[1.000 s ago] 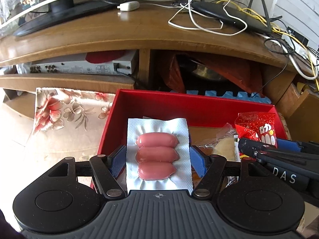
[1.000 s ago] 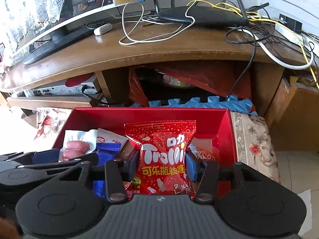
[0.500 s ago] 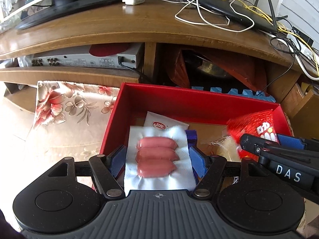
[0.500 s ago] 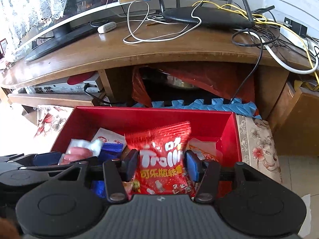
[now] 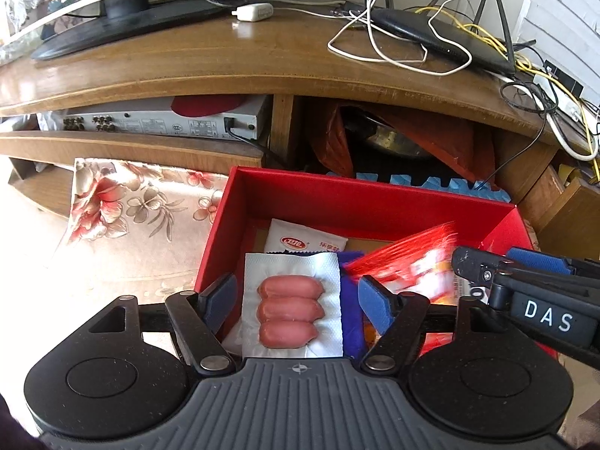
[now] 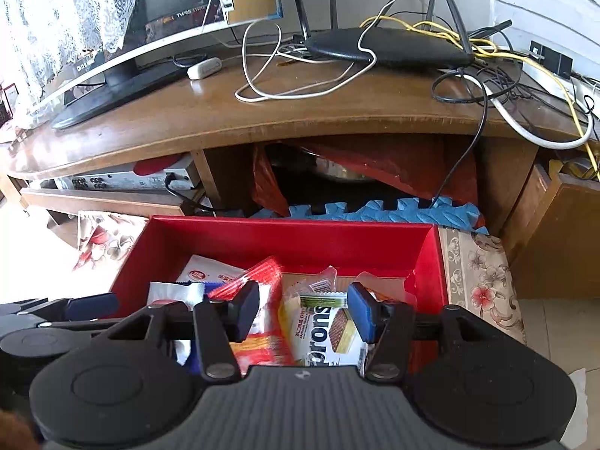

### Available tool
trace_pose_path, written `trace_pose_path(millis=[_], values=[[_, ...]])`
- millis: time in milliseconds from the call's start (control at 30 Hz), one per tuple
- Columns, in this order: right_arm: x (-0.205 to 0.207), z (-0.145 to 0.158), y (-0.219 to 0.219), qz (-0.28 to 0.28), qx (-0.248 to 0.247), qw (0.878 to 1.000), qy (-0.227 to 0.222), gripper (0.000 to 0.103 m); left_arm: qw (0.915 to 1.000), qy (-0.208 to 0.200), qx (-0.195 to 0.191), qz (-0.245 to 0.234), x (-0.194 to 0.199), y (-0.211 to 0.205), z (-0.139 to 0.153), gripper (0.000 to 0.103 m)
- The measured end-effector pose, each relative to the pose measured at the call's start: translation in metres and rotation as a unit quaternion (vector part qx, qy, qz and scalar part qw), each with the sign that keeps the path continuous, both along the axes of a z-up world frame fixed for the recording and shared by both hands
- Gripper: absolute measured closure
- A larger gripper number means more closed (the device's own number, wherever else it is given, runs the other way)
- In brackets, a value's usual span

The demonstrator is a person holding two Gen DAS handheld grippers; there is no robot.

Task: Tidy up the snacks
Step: 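Lower both items into the red box and open both grippers, then grasp the silver foil pack with the left gripper while the right grasps the gold pack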

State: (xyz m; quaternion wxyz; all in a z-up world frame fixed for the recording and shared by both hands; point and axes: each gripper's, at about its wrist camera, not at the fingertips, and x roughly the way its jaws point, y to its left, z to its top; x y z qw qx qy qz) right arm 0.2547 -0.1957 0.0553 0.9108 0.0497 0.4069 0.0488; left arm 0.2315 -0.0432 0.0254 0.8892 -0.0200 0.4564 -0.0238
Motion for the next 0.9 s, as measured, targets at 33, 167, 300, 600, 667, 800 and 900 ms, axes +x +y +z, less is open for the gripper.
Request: trace_pose_path(millis=[33, 167, 300, 600, 667, 800, 900], values=[[-0.002, 0.001, 0.000, 0.000, 0.000, 1.000, -0.001, 0.056, 1.0000, -0.001, -0.001, 0.000, -0.001, 0.000, 0.001, 0.026], [-0.008, 0.006, 0.001, 0.001, 0.000, 1.000, -0.005, 0.056, 1.0000, -0.003, -0.002, -0.003, -0.006, -0.001, 0.005, 0.026], [-0.018, 0.009, 0.000, 0.001, 0.000, 1.000, -0.006, 0.056, 1.0000, -0.002, -0.004, -0.007, -0.014, -0.001, 0.007, 0.025], [-0.051, 0.010, 0.001, 0.009, -0.007, 1.000, 0.002, 0.056, 0.9996, 0.015, -0.007, -0.022, -0.044, -0.004, 0.003, 0.025], [-0.060, 0.009, 0.002, 0.012, -0.008, 1.000, 0.005, 0.056, 0.9994, 0.022, -0.009, -0.026, -0.053, -0.004, 0.001, 0.025], [-0.079, 0.007, 0.003, 0.018, -0.012, 1.000, 0.010, 0.056, 0.9991, 0.016, 0.014, -0.036, -0.072, -0.007, 0.000, 0.021], [-0.094, 0.009, 0.004, 0.020, -0.010, 1.000, 0.011, 0.056, 0.9990, 0.031, -0.002, -0.033, -0.085, -0.002, -0.004, 0.022]])
